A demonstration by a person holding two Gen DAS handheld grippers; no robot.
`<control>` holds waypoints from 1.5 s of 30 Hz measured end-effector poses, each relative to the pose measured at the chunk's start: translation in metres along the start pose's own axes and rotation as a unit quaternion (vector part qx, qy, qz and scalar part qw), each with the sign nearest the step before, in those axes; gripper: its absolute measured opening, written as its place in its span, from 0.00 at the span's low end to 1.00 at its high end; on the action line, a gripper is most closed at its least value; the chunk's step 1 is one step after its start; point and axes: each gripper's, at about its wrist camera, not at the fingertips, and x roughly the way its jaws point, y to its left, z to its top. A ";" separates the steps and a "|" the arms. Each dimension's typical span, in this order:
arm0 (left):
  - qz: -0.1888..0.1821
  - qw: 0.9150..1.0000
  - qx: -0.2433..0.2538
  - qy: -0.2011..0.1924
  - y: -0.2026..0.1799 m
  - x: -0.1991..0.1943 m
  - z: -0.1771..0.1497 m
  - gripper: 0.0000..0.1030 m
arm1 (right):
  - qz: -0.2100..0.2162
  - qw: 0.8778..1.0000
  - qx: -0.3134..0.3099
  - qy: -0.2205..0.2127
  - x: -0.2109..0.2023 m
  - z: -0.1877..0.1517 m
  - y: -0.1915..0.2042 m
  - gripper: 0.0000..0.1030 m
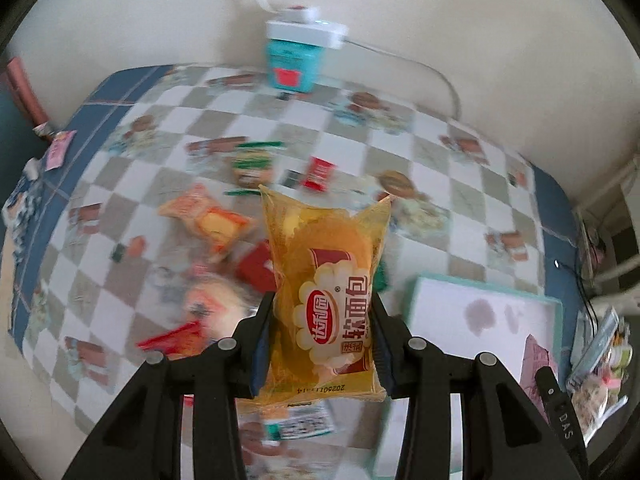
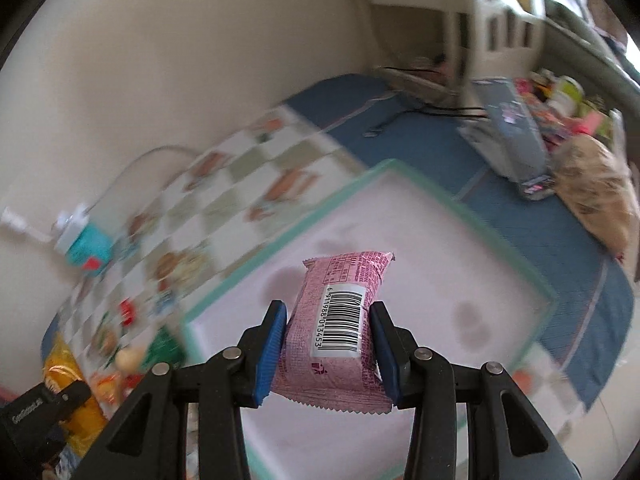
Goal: Organize snacks
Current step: 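Carry both bags to the white tray and open both tools to release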
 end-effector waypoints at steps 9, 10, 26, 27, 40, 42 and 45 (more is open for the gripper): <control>-0.027 0.997 0.075 -0.001 -0.072 0.022 -0.016 0.43 | -0.046 0.999 0.029 -0.002 0.022 0.020 -0.037 0.44; -0.029 0.996 0.080 -0.002 -0.077 0.025 -0.016 0.43 | -0.047 0.998 0.030 -0.001 0.025 0.022 -0.040 0.44; -0.062 0.989 0.131 -0.037 -0.116 0.042 -0.012 0.83 | -0.055 0.998 0.025 0.010 0.058 0.035 -0.040 0.54; -0.057 0.990 0.127 -0.038 -0.113 0.040 -0.010 0.83 | -0.058 0.998 0.022 0.010 0.057 0.035 -0.040 0.62; 0.036 0.998 0.025 -0.045 -0.025 0.016 0.012 0.95 | -0.031 0.999 -0.020 -0.013 0.021 0.024 -0.007 0.99; 0.047 0.998 0.008 -0.043 -0.005 0.011 0.013 0.95 | -0.026 0.999 -0.033 -0.020 0.010 0.019 0.002 0.99; 0.062 0.997 -0.012 -0.048 0.020 -0.002 0.012 0.95 | -0.023 0.998 -0.042 -0.029 -0.007 0.010 0.014 1.00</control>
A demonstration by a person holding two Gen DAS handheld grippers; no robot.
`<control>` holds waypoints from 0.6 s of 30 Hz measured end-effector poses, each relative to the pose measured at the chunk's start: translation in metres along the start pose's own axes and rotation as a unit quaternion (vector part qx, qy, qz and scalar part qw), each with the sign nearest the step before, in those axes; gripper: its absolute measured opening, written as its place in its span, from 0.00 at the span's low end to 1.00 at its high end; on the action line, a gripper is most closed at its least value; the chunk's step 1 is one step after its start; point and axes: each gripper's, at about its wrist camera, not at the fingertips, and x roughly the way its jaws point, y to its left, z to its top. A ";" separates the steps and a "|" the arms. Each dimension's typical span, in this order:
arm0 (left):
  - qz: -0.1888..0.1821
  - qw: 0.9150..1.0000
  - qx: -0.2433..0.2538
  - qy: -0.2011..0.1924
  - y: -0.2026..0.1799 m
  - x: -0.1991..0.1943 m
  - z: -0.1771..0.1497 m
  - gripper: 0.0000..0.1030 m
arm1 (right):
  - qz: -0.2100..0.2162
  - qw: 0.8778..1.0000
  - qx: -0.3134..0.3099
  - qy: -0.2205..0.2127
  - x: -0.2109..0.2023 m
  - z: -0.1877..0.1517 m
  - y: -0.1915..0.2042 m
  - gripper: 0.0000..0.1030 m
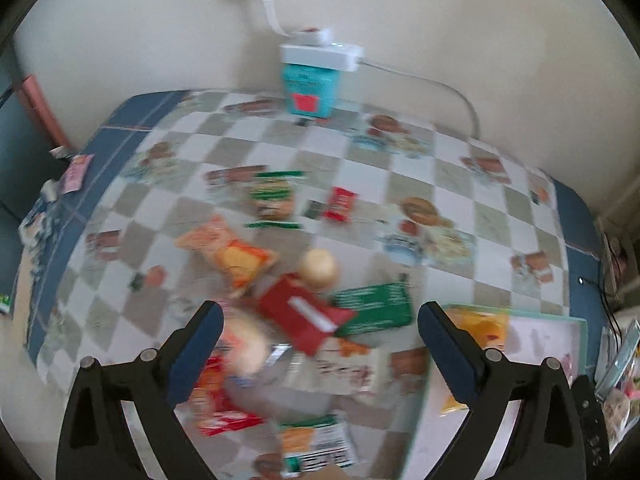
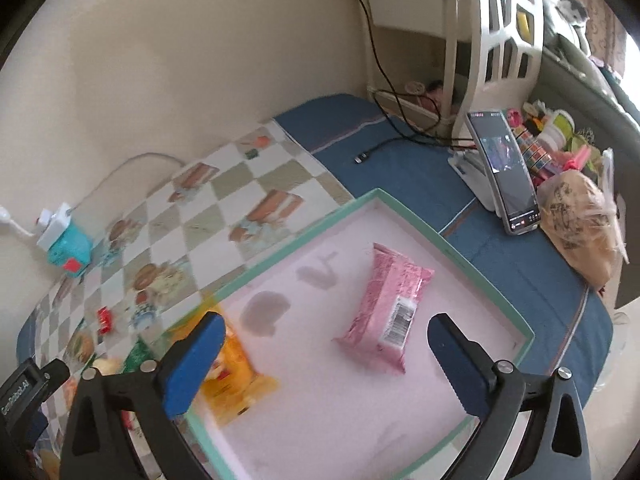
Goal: Organize snacks
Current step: 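Carry both bags to the white tray and open both tools to release, then grasp the red snack bag with left tool while right tool grasps green-white biscuit pack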
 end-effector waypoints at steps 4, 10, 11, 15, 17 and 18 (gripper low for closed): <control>0.019 1.000 -0.021 -0.002 0.032 -0.014 -0.005 0.95 | 0.013 1.000 -0.020 -0.001 -0.017 -0.015 0.019 1.00; 0.034 0.999 -0.023 0.002 0.070 -0.029 -0.024 0.95 | 0.018 0.997 -0.072 -0.002 -0.039 -0.045 0.047 1.00; 0.037 0.999 -0.023 0.002 0.075 -0.031 -0.028 0.95 | 0.018 0.997 -0.076 -0.002 -0.042 -0.049 0.050 1.00; 0.041 0.999 -0.021 0.010 0.094 -0.036 -0.041 0.95 | 0.019 0.995 -0.097 0.000 -0.051 -0.065 0.061 1.00; 0.041 0.999 -0.027 0.018 0.103 -0.036 -0.045 0.95 | 0.020 0.994 -0.112 0.001 -0.055 -0.073 0.068 1.00; 0.041 0.998 -0.033 0.021 0.109 -0.036 -0.047 0.95 | 0.021 0.993 -0.118 0.002 -0.056 -0.077 0.071 1.00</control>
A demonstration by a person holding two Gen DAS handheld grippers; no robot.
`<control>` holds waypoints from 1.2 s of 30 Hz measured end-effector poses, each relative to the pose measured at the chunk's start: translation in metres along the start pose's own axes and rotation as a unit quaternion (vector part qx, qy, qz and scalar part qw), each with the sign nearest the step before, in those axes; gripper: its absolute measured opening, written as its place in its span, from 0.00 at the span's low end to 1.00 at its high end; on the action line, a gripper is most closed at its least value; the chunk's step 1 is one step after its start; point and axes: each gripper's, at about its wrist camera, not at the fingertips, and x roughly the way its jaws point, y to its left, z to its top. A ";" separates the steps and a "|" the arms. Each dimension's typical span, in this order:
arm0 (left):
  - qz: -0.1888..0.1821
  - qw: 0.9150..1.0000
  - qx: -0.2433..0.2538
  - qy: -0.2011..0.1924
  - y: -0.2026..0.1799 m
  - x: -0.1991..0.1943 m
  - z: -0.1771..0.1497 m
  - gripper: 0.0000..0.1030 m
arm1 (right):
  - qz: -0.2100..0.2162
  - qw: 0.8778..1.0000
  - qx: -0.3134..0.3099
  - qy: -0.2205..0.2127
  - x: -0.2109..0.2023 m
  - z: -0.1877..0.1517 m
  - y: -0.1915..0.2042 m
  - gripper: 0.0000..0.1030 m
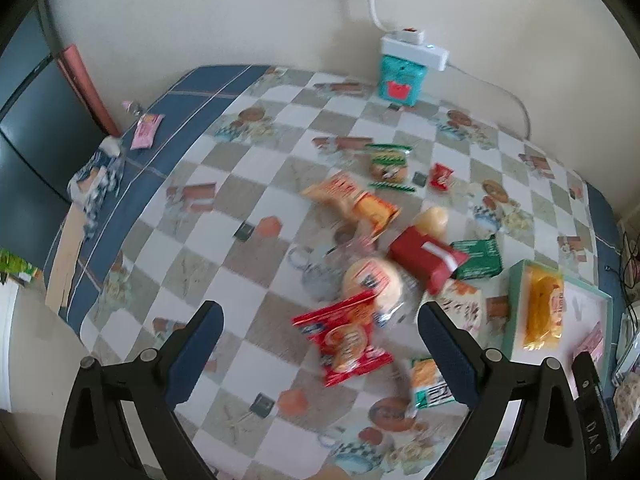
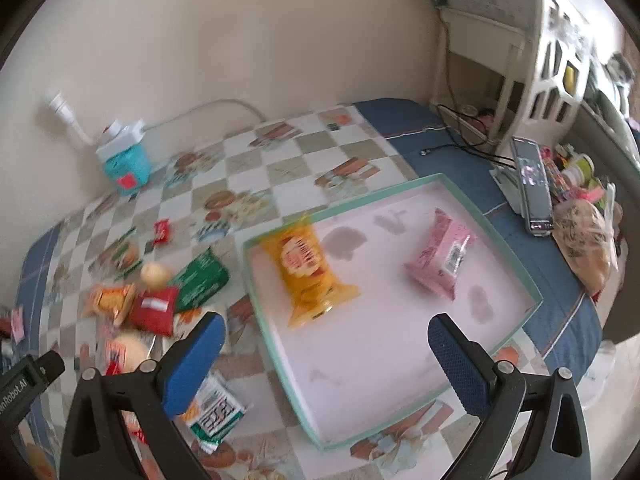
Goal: Organize snacks
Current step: 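Grasp the red snack bag with left tool while right tool grasps green-white biscuit pack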
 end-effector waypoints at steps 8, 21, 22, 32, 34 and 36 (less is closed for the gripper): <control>-0.009 0.999 -0.049 0.005 0.044 0.002 -0.001 0.95 | 0.028 0.999 -0.032 0.028 0.002 -0.017 0.029 1.00; -0.018 0.993 -0.087 0.077 0.068 0.048 -0.002 0.95 | 0.052 0.989 -0.061 0.127 0.048 -0.047 0.068 1.00; -0.024 0.992 -0.087 0.086 0.065 0.052 -0.003 0.95 | 0.053 0.988 -0.066 0.133 0.051 -0.049 0.071 1.00; -0.053 0.988 -0.065 0.133 0.038 0.075 -0.011 0.95 | 0.056 0.976 -0.113 0.176 0.073 -0.071 0.090 1.00; -0.056 0.987 -0.061 0.138 0.035 0.077 -0.012 0.95 | 0.056 0.975 -0.119 0.180 0.075 -0.075 0.093 1.00; -0.057 0.987 -0.057 0.142 0.032 0.079 -0.012 0.95 | 0.055 0.974 -0.124 0.183 0.077 -0.078 0.095 1.00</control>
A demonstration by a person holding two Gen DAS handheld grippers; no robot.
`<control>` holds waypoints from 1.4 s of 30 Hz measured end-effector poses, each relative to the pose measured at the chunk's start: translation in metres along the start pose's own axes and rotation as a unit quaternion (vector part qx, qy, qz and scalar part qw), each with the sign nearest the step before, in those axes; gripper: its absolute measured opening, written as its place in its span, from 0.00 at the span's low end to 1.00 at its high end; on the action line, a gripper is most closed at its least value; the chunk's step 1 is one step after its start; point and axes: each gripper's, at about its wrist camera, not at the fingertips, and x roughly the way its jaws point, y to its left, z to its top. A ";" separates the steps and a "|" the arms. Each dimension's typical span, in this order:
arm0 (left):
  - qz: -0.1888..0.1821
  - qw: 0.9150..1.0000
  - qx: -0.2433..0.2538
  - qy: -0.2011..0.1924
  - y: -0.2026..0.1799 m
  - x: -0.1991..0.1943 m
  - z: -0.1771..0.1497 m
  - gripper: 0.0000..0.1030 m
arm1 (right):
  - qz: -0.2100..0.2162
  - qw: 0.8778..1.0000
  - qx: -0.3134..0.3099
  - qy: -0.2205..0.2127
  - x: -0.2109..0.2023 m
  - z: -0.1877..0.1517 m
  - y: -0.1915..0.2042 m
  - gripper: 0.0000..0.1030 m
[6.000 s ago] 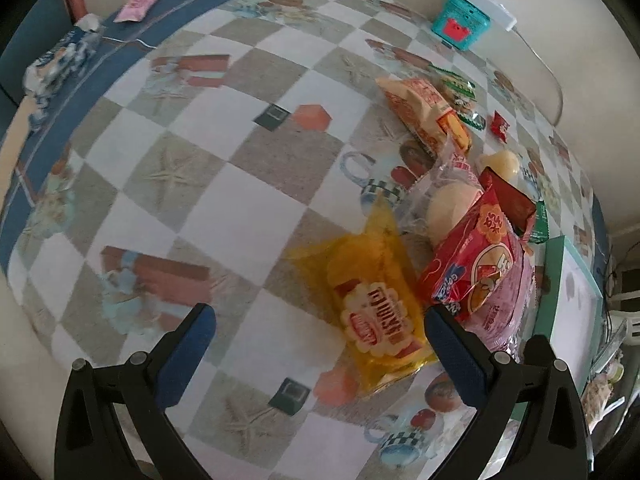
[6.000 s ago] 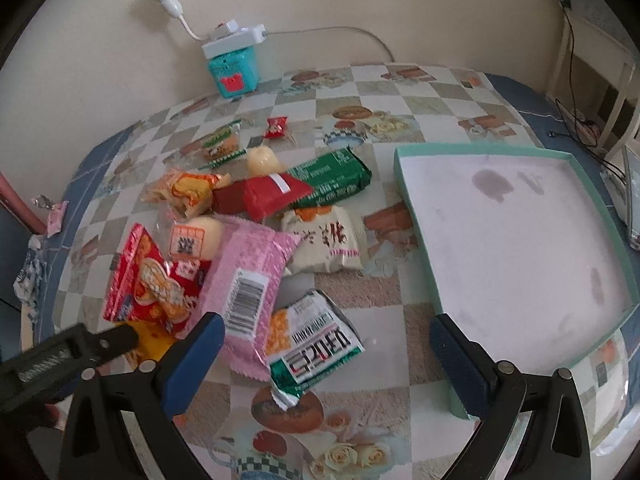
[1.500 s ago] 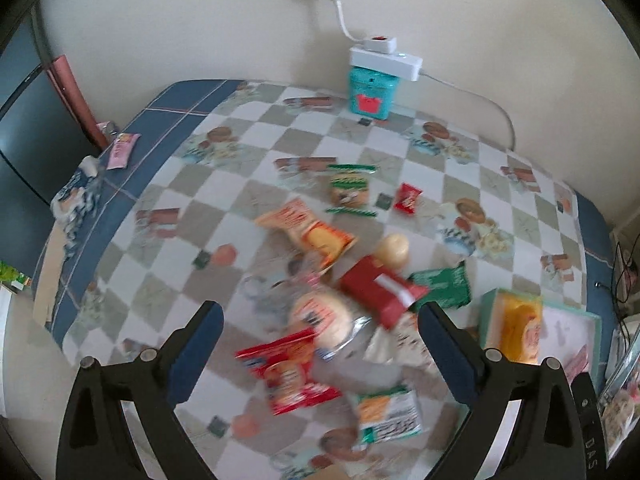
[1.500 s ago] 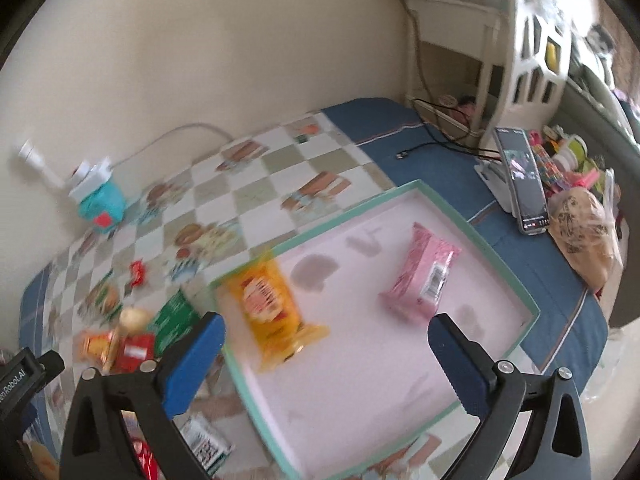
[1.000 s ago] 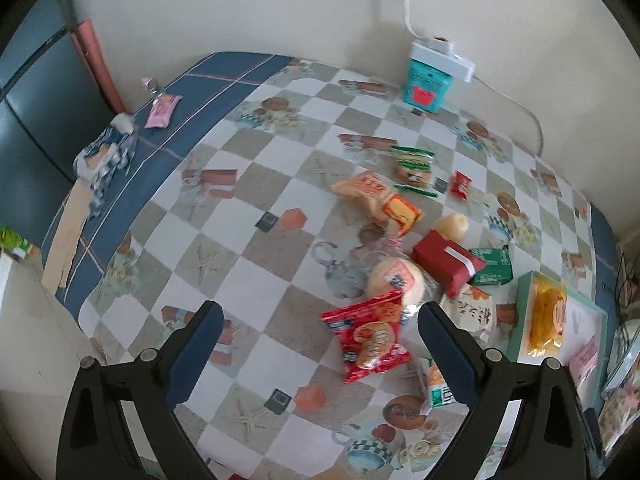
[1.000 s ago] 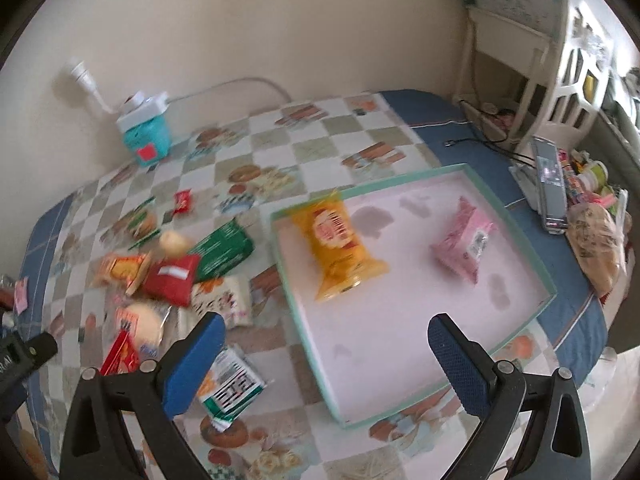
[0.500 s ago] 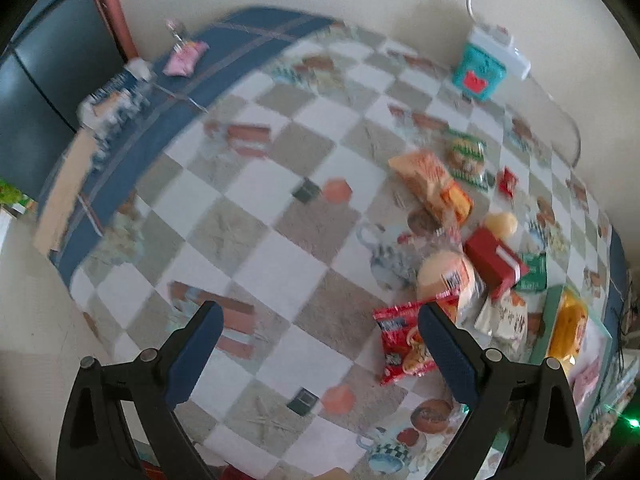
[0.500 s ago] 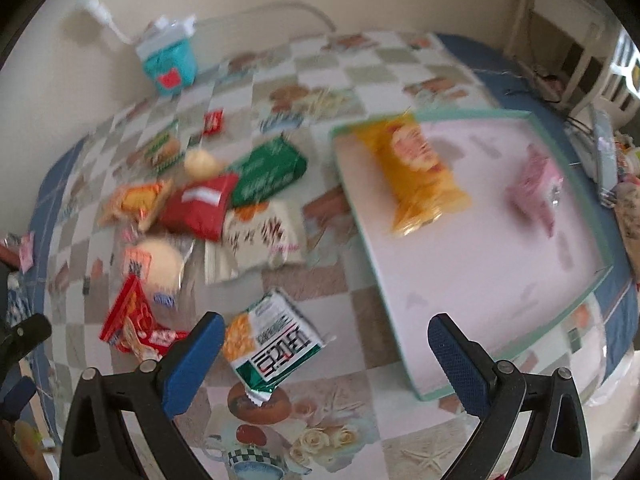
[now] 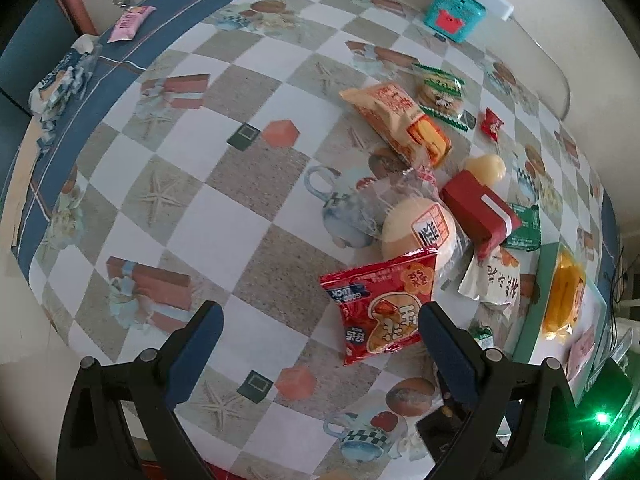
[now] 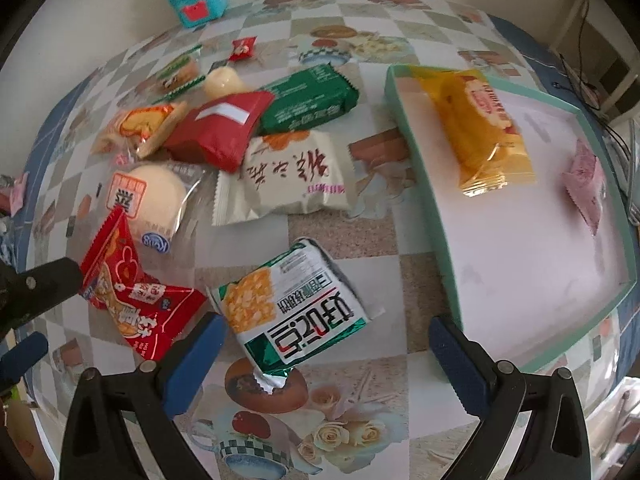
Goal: Organize snacks
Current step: 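Grasp the red snack bag with left tool while right tool grasps green-white biscuit pack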
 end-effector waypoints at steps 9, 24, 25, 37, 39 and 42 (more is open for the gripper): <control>-0.003 1.000 0.017 0.015 -0.010 0.010 0.001 0.95 | -0.006 1.000 -0.012 0.027 0.024 -0.001 0.009 1.00; -0.020 0.999 0.015 0.037 -0.017 0.027 0.011 0.95 | -0.012 1.000 -0.017 0.021 0.049 -0.001 0.017 1.00; -0.021 0.999 0.018 0.035 -0.019 0.026 0.011 0.95 | -0.012 1.000 -0.017 0.021 0.049 0.000 0.017 1.00; -0.001 0.999 0.016 0.036 -0.023 0.038 0.011 0.95 | -0.016 1.000 -0.005 0.016 0.044 0.002 0.004 0.99; 0.002 0.999 0.012 0.036 -0.020 0.040 0.013 0.95 | -0.015 1.000 -0.005 0.014 0.045 0.003 0.003 0.96; 0.002 0.999 0.011 0.040 -0.018 0.045 0.015 0.94 | -0.016 1.000 -0.006 -0.002 0.038 0.004 0.004 0.81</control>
